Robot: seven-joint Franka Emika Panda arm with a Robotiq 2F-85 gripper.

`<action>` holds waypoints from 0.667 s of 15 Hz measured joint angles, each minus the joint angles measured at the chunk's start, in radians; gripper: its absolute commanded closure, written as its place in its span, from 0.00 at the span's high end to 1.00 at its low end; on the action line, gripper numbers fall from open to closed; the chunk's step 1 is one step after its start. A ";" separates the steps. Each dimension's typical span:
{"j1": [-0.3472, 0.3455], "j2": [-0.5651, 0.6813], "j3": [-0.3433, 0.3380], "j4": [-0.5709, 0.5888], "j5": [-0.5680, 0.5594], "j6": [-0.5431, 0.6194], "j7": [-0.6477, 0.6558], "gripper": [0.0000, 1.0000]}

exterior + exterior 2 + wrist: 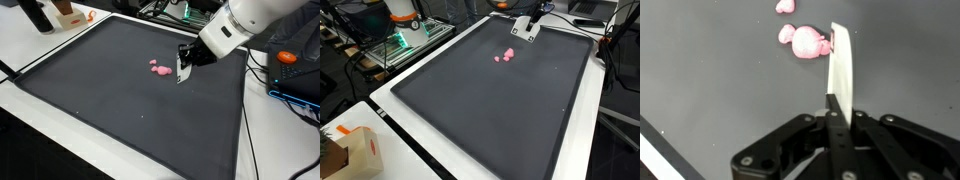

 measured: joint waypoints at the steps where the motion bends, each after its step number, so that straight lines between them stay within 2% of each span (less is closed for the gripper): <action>1: 0.000 0.009 -0.002 0.009 0.006 -0.005 -0.008 0.01; 10: -0.003 0.052 -0.026 0.066 0.065 -0.022 -0.037 0.01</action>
